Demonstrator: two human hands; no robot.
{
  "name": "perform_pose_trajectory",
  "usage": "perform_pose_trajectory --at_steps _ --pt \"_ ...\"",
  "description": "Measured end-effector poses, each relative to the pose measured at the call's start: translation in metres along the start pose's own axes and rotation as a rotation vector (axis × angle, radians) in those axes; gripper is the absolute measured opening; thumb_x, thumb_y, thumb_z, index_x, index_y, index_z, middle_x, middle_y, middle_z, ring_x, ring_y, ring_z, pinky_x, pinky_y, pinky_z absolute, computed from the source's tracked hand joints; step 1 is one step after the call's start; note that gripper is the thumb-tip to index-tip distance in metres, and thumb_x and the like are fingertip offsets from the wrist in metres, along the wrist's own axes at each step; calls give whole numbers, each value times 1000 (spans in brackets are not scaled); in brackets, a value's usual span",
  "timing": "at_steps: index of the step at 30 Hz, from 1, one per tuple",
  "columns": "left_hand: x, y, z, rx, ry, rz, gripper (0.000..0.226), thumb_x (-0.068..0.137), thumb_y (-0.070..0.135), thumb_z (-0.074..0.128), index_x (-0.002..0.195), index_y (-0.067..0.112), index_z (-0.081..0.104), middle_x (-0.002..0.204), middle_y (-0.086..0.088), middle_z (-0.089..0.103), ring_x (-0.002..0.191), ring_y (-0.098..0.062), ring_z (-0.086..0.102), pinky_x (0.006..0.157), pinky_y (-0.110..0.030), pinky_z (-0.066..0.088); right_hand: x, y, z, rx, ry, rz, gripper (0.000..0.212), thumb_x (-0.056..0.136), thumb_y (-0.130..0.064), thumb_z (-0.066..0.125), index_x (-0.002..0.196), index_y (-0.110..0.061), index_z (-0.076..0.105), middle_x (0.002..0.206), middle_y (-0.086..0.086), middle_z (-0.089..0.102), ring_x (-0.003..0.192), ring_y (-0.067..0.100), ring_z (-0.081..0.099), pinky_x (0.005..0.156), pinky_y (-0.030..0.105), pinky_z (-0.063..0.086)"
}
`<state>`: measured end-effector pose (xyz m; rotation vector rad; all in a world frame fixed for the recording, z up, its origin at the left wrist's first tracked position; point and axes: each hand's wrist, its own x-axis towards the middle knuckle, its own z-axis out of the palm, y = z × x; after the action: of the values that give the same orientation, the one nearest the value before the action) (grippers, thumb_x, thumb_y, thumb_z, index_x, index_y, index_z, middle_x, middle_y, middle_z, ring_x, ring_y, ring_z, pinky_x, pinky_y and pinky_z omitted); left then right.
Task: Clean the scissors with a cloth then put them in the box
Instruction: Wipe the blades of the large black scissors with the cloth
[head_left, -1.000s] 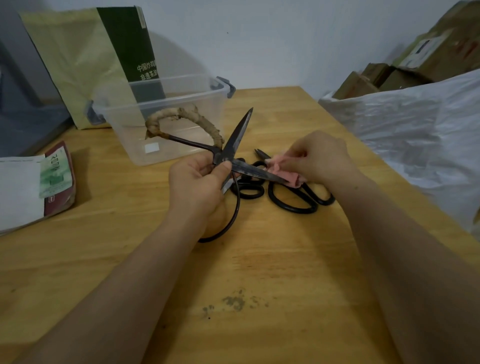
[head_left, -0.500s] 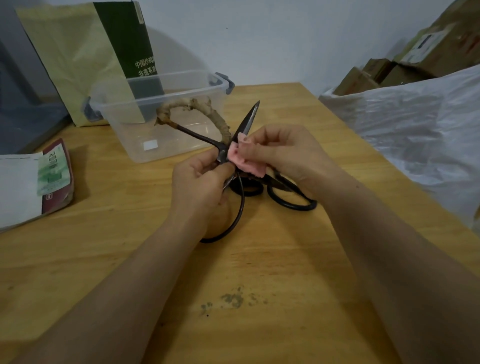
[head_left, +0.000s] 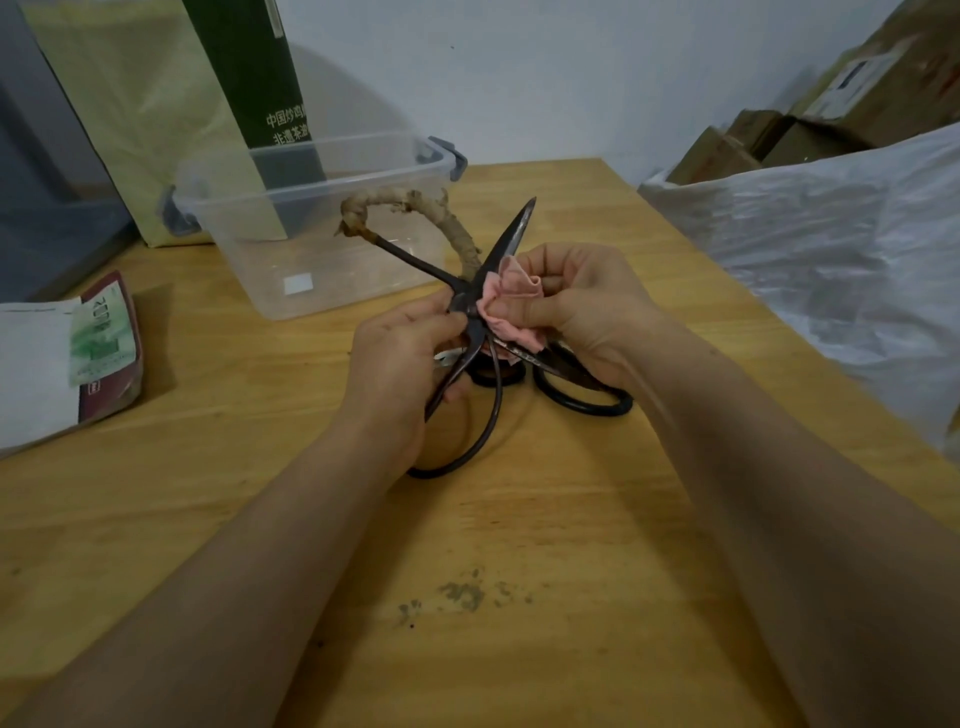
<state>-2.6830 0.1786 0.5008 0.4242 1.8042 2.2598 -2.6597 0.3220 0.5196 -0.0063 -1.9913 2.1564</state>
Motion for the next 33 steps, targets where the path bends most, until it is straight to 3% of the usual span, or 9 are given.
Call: perform_pose_trajectory --at_steps 3,6,9,13,21,24,29,31,33 --pt "1 -1 0 -4 47 -20 22 92 -3 48 106 -5 64 84 -13 65 54 -14 46 35 -21 29 2 0 -3 -177 95 -26 24 76 15 66 74 -9 60 62 0 69 54 10 64 42 19 47" --pt "0 1 -3 -32 87 -16 20 93 -1 49 106 -4 64 87 -11 68 46 -11 44 34 -20 29 3 -3 -11 -118 166 2 27 74 5 71 92 -12 61 82 3 71 71 16 69 55 24 54" --pt "-1 1 -3 -45 109 -15 19 92 -1 50 106 -2 64 82 -10 69 48 -12 48 35 -20 31 -1 -3 -8 -4 -23 100 34 74 4 70 106 -7 61 88 6 72 76 19 71 67 33 59" --pt "-1 -1 -1 -9 116 24 17 91 -3 52 96 5 67 68 -8 65 46 -14 49 35 -21 31 -5 -2 -6 -279 -169 65 15 75 9 69 87 0 69 75 10 71 65 16 67 68 28 58" --pt "1 -4 -1 38 108 16 15 92 1 54 93 7 68 71 -6 67 47 -15 41 35 -22 30 2 1 -9 -299 156 26 30 65 7 78 91 10 64 89 16 70 72 18 68 65 28 60" --pt "0 -5 -1 53 101 23 17 91 1 55 88 11 69 73 -3 68 50 -15 41 36 -22 31 5 0 -16 -446 333 -57 20 68 -3 80 76 -12 64 84 5 70 73 15 70 64 33 59" --pt "2 -6 -5 82 98 28 14 91 5 58 99 6 70 84 -16 70 57 -22 47 36 -22 33 -4 -9 -3 -290 67 28 23 76 -22 76 91 -6 71 87 12 74 79 23 72 73 35 60" --pt "2 -7 -6 72 107 47 17 88 5 61 104 1 68 78 -12 68 47 -15 44 35 -21 32 -3 -9 -1 -205 75 143 33 82 -37 68 92 -6 71 86 7 74 78 19 71 73 32 59" --pt "2 -9 -5 79 115 69 21 88 4 62 108 -2 66 74 -8 67 42 -11 42 35 -21 32 0 -6 -1 -222 128 144 27 85 -33 67 89 -7 70 84 8 74 75 19 70 74 32 57"
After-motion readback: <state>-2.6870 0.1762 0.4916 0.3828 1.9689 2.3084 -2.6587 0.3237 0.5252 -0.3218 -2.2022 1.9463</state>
